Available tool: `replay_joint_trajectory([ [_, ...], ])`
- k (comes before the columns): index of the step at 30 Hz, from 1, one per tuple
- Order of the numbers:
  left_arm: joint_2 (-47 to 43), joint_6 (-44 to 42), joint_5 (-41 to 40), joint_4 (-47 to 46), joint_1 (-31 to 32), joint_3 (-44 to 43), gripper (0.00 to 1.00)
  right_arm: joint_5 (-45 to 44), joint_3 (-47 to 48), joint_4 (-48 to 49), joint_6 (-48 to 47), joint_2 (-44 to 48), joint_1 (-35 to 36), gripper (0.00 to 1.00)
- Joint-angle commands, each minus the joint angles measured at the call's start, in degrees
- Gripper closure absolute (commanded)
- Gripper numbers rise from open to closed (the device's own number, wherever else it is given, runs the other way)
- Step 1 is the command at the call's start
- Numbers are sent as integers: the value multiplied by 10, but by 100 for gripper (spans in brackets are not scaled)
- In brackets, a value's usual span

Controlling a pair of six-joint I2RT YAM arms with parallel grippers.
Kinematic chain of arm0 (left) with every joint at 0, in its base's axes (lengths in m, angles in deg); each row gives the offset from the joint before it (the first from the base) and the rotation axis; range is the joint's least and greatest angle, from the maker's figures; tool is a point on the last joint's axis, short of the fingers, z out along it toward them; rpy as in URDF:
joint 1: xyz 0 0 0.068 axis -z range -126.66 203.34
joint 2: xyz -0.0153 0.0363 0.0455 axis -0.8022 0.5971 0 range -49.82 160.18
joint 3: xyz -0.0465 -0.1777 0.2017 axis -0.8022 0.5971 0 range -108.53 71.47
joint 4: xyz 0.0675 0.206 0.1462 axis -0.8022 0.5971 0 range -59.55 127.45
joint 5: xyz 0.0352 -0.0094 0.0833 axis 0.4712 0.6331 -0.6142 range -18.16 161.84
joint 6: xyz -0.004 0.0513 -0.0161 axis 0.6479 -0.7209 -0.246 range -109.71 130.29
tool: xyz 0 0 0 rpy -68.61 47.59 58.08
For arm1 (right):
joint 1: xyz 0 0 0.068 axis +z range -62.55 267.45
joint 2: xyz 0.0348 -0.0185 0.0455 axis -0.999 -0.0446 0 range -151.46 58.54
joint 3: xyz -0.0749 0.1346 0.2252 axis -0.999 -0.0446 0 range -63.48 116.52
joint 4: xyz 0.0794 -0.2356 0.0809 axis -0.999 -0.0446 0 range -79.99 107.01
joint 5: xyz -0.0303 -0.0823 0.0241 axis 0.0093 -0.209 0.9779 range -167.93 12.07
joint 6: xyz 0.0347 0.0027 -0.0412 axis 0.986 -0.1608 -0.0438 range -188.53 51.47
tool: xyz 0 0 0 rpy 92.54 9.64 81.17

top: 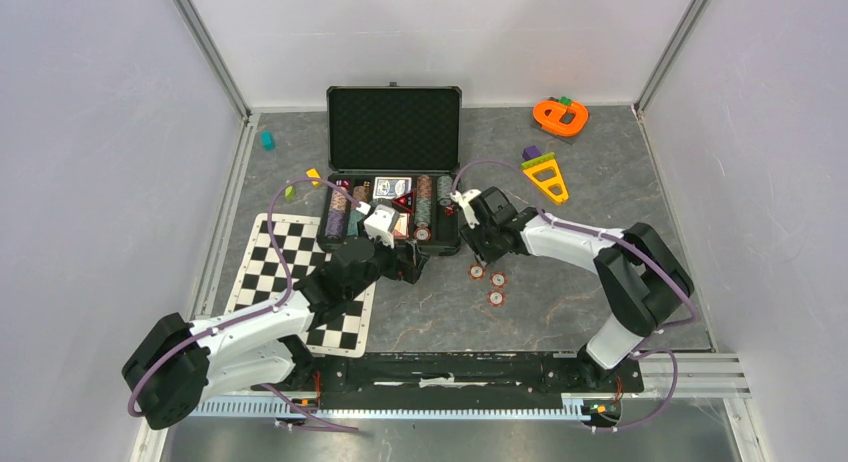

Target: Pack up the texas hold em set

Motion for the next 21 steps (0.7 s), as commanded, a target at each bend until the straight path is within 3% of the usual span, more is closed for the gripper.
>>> replay_joint_trajectory([
  [1, 2, -17, -10, -14, 2, -10, 2, -28, 5, -28, 17, 57, -1, 64],
  [10, 11, 3, 4, -15, -3, -16, 1, 22, 12, -15, 14, 108, -1, 64],
  [16, 21, 124, 138, -6, -86, -57, 2, 95, 12, 16, -1, 144, 0, 64],
  [21, 66, 202, 221, 50, -108, -145, 2, 140, -13, 53, -23, 187, 6, 64],
])
